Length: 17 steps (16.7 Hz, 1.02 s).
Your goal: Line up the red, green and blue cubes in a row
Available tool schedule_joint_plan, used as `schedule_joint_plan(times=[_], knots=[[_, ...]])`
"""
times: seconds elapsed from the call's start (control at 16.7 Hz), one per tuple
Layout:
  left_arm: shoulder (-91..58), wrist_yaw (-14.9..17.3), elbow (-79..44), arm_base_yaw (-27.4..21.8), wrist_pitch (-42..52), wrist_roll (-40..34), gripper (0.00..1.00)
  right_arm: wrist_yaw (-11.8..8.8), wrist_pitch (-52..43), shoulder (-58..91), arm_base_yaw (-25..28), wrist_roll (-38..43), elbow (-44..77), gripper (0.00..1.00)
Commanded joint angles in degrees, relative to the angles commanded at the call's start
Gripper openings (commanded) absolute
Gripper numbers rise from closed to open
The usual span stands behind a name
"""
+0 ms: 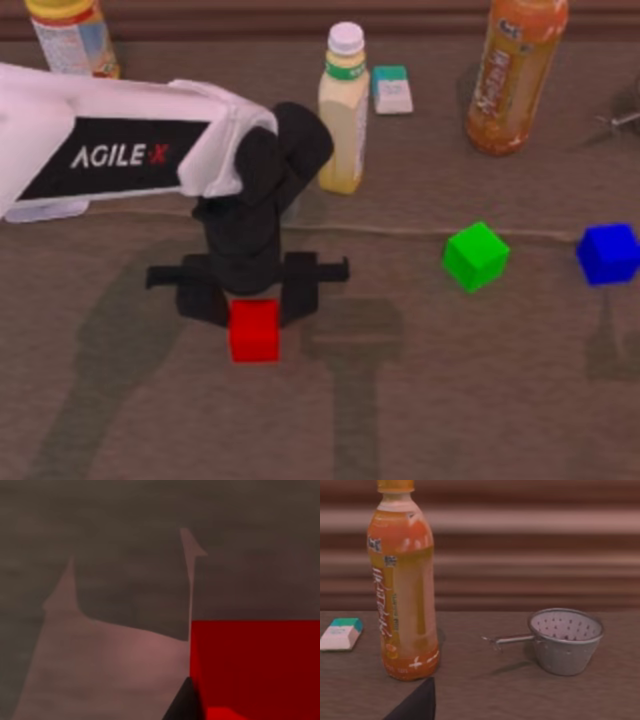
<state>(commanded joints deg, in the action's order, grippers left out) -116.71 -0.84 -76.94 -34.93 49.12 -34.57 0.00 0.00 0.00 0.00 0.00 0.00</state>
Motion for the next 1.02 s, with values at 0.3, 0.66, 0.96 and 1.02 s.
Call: schedule_joint_plan(times=[0.3, 0.66, 0.96, 1.02], knots=[[0.00, 0.00, 0.00, 0.00, 0.00, 0.00, 1.00, 0.00, 0.00, 0.00, 0.00, 0.00, 0.00, 1.00], [0.00, 0.00, 0.00, 0.00, 0.00, 0.00, 1.00, 0.00, 0.00, 0.00, 0.00, 0.00, 0.00, 1.00], [0.74, -0.07, -1.86, 0.10, 2.40, -0.06, 1.00, 0.00, 0.00, 0.00, 0.00, 0.00, 0.00, 1.00], [1.38, -0.10, -3.06, 0.23, 4.32, -0.14, 1.00, 0.00, 0.00, 0.00, 0.00, 0.00, 0.00, 1.00]])
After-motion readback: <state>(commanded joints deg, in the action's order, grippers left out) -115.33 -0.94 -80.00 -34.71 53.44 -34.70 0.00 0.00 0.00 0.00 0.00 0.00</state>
